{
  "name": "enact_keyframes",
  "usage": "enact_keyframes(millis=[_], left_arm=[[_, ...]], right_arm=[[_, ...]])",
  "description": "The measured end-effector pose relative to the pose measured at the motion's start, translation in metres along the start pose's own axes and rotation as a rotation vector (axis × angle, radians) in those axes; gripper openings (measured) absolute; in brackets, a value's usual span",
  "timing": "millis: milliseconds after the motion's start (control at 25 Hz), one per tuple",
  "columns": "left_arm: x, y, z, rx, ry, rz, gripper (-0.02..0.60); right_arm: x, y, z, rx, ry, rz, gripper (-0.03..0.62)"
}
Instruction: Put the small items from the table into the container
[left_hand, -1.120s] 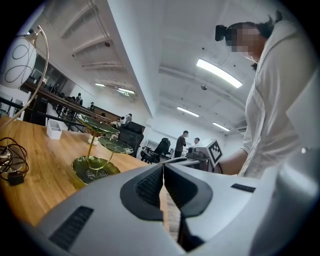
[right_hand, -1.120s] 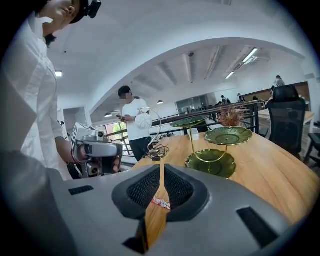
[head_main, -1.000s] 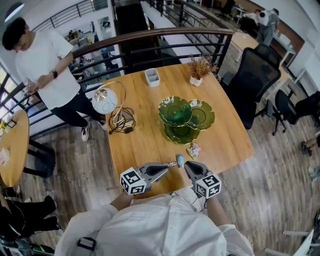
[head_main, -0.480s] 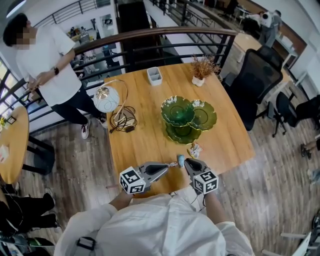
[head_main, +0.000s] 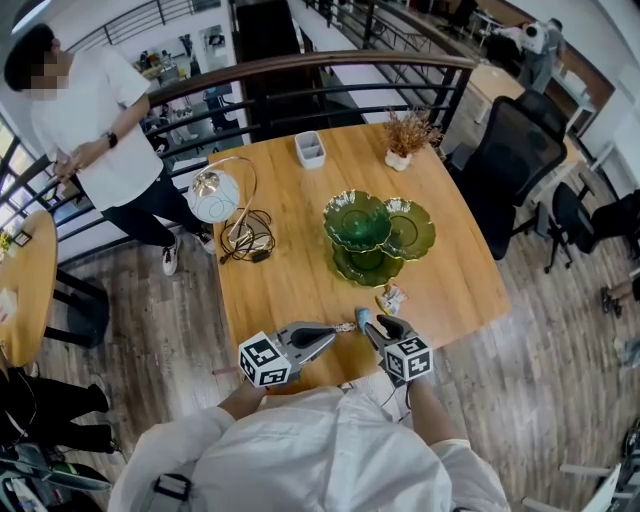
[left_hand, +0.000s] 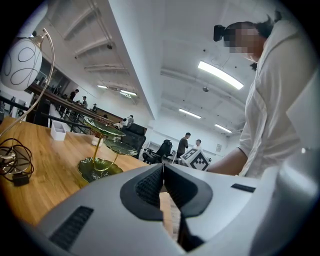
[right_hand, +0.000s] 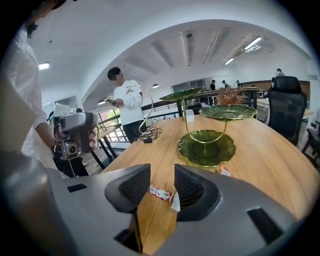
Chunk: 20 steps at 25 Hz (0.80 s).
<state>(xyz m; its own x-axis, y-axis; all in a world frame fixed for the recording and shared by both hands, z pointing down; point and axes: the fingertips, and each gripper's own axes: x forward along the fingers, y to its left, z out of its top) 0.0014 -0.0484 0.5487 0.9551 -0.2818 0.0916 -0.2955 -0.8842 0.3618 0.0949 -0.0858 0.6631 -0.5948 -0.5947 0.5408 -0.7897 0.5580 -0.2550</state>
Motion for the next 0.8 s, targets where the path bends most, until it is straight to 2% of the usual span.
enact_keyframes(millis=[360, 640, 800], left_arm=[[-0.002, 0.001, 0.0, -0.004, 0.0, -0.001, 0.009], [-0.004, 0.004, 0.0, -0.006, 0.001, 0.005, 0.009], [-0.006, 0.007, -0.001, -0.009, 0.002, 0.009, 0.009]], right_arm=[[0.013, -0.013, -0.012, 0.035, 0.053, -0.032, 0.146], [0.035, -0.014, -0.026, 0.055, 0.15, -0.001, 0.176], [0.043, -0.019, -0.03, 0.067, 0.179, -0.021, 0.179]])
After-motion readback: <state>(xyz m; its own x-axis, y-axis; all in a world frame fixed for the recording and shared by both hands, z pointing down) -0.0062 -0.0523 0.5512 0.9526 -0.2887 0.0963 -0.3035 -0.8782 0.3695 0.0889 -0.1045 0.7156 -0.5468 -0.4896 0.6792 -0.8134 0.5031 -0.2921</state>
